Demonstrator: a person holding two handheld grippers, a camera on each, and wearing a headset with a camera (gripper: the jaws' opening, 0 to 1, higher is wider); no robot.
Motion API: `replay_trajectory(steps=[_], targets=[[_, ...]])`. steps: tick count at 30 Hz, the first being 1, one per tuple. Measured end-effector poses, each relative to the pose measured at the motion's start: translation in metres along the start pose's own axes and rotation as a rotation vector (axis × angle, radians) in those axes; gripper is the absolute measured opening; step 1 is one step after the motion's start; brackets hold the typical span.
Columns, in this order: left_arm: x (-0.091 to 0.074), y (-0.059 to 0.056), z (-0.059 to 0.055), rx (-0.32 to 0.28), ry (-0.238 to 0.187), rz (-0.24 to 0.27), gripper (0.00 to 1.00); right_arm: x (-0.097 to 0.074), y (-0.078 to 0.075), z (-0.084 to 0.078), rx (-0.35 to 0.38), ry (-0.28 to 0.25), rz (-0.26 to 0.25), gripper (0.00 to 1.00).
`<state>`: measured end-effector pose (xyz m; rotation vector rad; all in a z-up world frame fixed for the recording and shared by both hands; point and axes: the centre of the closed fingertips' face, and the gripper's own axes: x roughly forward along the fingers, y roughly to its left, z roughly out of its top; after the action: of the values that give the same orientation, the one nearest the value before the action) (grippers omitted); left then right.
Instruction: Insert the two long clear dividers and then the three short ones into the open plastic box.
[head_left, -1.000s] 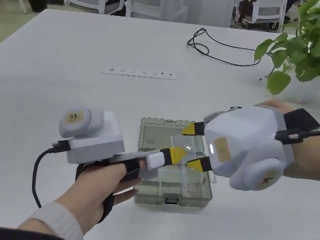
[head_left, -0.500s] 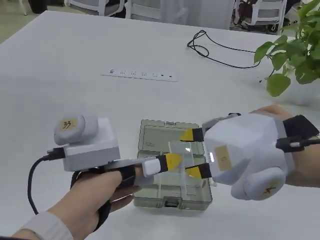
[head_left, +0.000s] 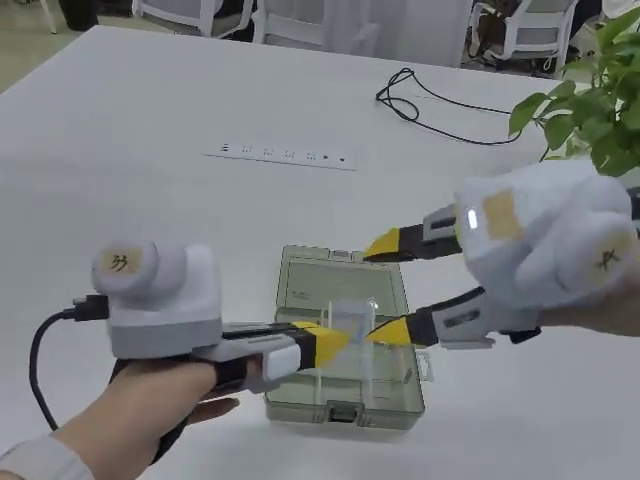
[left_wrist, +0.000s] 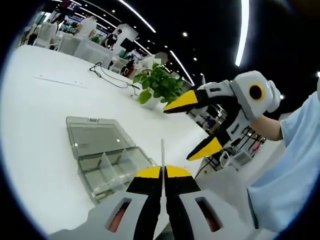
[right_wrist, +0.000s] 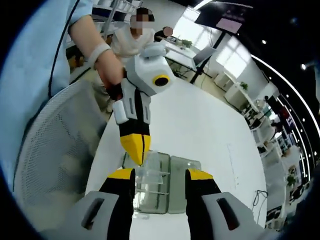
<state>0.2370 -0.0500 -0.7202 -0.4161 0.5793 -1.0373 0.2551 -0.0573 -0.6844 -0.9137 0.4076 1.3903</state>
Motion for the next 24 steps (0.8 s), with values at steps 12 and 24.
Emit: replay_trajectory(steps=[12,24], targets=[[-0.003,-0.025,-0.013,0.268,0.073,-0.116,0.00,-0.008,0.033,-0.004,0.159,0.047,0.304,0.18],[-0.002,-0.039,-0.024,0.468,0.090,-0.162,0.00,-0.001,0.057,-0.004,0.161,0.135,0.432,0.09]])
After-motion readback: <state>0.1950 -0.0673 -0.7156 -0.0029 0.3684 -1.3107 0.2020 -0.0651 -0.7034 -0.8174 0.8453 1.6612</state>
